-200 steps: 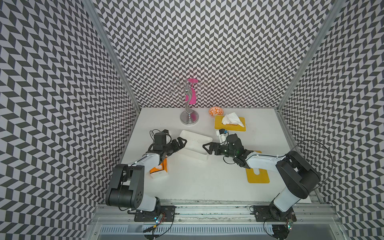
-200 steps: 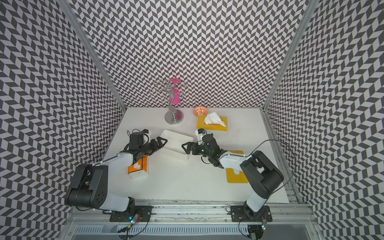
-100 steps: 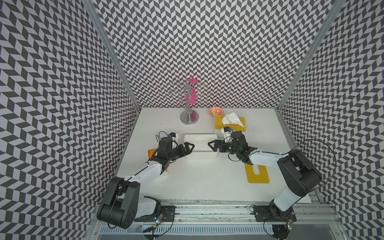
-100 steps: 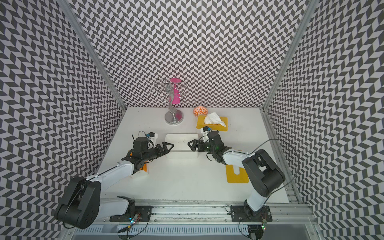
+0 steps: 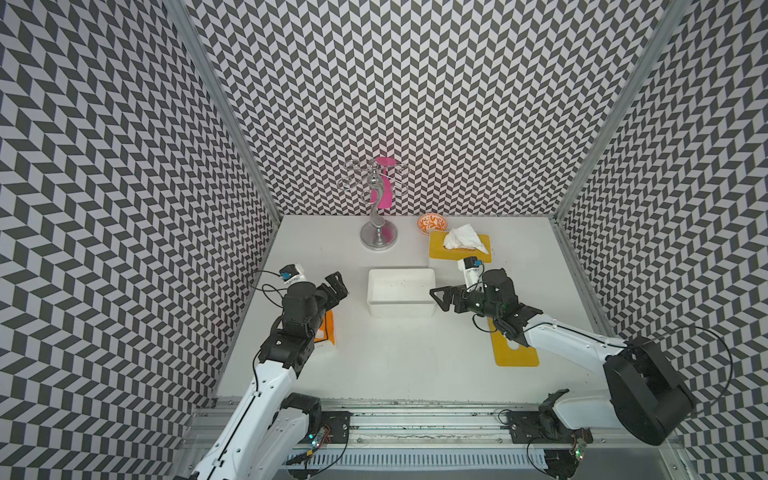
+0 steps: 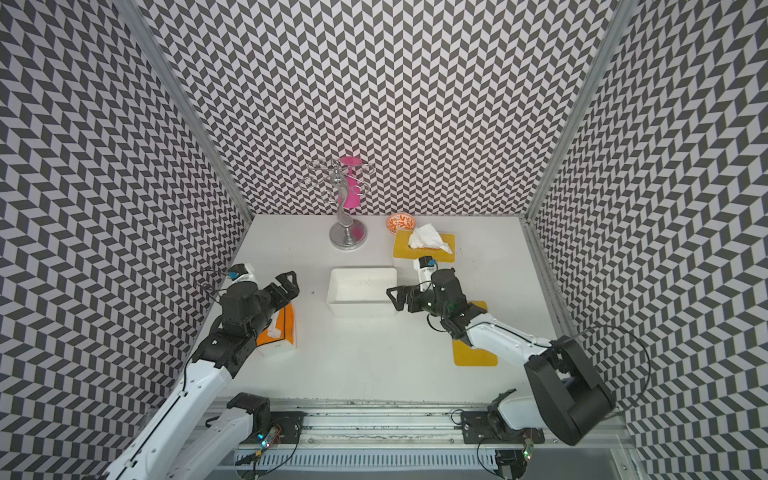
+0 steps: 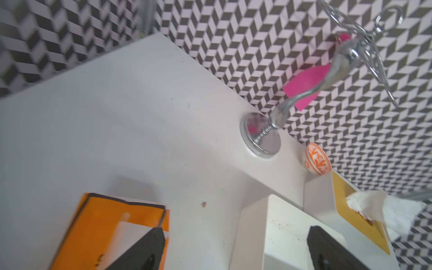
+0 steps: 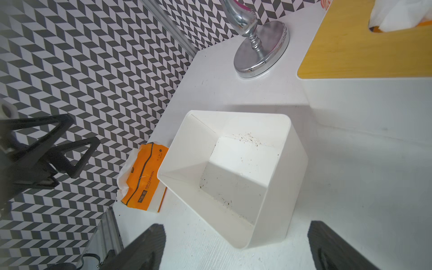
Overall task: Put the tissue paper into the tissue box
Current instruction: Move the tissue box to the center of the board, then pick up the paper towel from the center of the board.
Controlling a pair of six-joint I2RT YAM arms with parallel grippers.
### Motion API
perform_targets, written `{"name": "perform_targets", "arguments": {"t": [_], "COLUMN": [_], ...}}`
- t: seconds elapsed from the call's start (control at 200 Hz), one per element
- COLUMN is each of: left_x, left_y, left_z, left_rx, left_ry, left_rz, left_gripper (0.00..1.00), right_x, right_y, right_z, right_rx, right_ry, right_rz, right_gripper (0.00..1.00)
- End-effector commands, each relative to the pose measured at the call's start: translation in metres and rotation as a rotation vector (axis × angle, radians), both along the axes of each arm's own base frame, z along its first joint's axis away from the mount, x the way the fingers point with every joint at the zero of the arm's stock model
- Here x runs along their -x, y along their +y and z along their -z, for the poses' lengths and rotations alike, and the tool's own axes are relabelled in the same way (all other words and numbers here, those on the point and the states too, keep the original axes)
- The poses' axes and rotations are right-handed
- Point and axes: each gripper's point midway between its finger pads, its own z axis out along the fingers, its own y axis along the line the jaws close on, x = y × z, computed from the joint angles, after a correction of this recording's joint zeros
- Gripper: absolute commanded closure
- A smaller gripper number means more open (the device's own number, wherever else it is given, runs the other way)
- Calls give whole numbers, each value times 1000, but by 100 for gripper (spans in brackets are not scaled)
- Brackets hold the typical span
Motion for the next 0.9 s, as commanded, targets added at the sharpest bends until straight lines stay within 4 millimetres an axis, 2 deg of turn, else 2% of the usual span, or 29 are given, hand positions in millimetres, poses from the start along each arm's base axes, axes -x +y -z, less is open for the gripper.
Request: {"name": "perform_targets", "arguments": {"t": [0.0,0.21,0.36,0.466,0.656,0.791,0.891], "left_x": [18,22,17,15,1,-8,-14], "left_y": [37,56,51,49,15,-13,-21], "left_z": [36,63,91,103,107,106,103], "left_rx": [-20,51,75,71,98,16,-65], "left_ry": [143,159,218,252,225,257,297], "left_rz": [-164,-282,-255,-244,-89,5,41], "left_gripper": [0,0,0,0,0,0,0], "right_x": [10,30,39,43,48,49,49], "right_y": [-6,-15,-22,-26,-28,-29,-31], "right_z": [-11,-19,-20,-22,-25,-25,-23], "right_rx": [-50,-93,-77,-70,-89,-84,-76], "right_ry": [-29,-51,-72,-82,-92,-90,-89], "right_rz": [9,1,3,5,7,9,12], "right_gripper": [0,0,0,0,0,0,0]}}
